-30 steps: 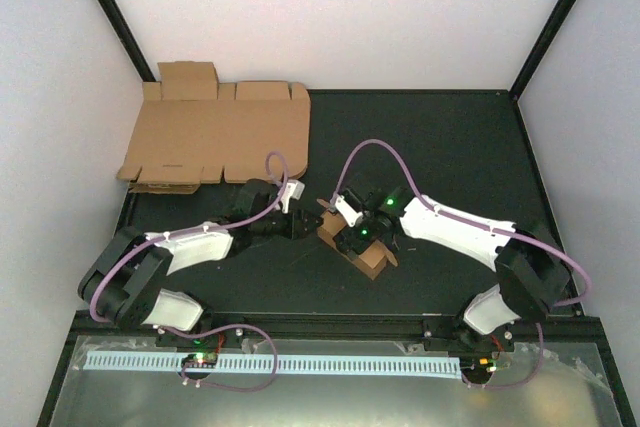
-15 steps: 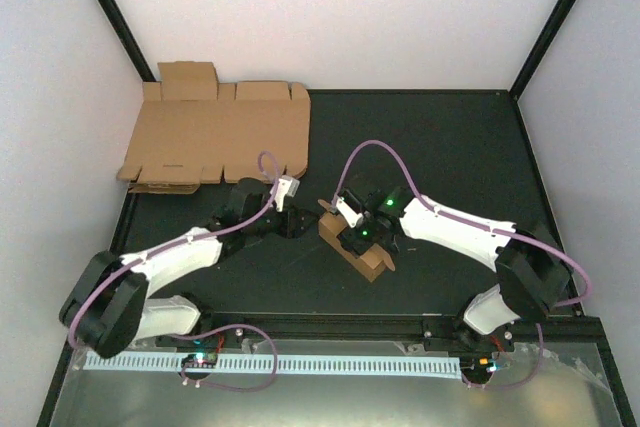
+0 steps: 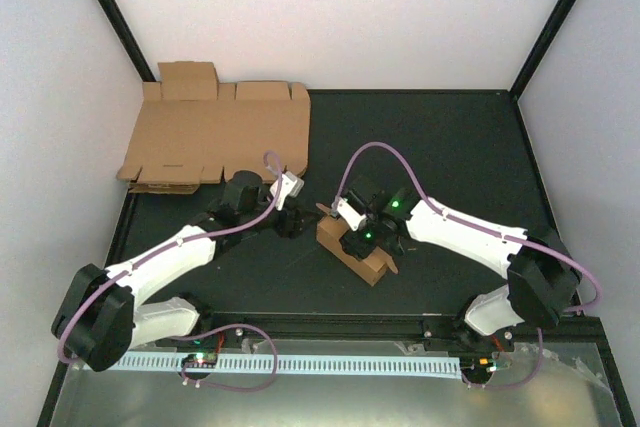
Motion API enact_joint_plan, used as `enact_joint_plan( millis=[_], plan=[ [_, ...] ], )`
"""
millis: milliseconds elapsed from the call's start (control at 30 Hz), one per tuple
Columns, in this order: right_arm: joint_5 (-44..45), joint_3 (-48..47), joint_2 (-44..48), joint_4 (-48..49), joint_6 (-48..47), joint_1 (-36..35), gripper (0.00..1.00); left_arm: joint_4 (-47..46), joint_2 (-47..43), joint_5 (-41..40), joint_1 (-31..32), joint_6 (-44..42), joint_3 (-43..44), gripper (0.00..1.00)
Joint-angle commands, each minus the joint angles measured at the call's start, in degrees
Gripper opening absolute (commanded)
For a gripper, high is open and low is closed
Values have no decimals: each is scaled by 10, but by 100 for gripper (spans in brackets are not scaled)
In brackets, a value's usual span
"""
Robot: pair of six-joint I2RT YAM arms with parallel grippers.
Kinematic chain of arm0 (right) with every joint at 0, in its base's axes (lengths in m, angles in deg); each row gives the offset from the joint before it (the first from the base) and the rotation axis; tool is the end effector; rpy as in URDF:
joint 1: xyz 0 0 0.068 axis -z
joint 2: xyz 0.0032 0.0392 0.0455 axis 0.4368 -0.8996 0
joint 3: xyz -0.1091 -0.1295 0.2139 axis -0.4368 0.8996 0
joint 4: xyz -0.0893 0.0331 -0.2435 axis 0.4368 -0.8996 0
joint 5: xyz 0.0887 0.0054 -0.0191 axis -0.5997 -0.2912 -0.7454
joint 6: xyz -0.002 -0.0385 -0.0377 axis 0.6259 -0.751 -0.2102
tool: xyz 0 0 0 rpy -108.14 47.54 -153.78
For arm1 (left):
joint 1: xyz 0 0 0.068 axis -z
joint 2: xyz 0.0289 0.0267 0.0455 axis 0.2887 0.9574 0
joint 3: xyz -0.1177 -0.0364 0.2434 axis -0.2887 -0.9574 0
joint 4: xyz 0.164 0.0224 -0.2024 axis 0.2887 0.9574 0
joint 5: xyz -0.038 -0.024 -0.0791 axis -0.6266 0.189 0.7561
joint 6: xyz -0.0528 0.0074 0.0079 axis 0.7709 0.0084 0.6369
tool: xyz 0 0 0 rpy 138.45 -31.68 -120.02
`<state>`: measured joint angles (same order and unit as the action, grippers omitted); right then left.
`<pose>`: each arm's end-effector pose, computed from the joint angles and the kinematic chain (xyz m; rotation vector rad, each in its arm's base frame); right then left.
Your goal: Fold the paper box
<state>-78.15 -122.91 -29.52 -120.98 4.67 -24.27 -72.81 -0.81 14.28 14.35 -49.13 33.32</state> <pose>0.1739 0.2147 0.2222 -1.1444 2.6086 0.3803 0.1986 -0.1392 0.2162 0.7054 2.0865 -0.9192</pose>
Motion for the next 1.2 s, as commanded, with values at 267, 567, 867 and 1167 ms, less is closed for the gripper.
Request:
enact_joint_plan(
  millis=[267, 567, 867, 1167],
  plan=[
    [22, -18, -6, -27, -24, -52, 59, -95, -42, 12, -1, -201, -81, 68],
    [31, -11, 6, -27, -27, -70, 60, -124, -38, 42, 0, -226, -100, 66],
    [34, -15, -1, -26, -28, -74, 59, -120, -20, 65, 0, -241, -92, 57],
    [43, -14, 5, -28, -23, -77, 71, -122, 8, 56, 0, -244, -67, 57]
  ],
)
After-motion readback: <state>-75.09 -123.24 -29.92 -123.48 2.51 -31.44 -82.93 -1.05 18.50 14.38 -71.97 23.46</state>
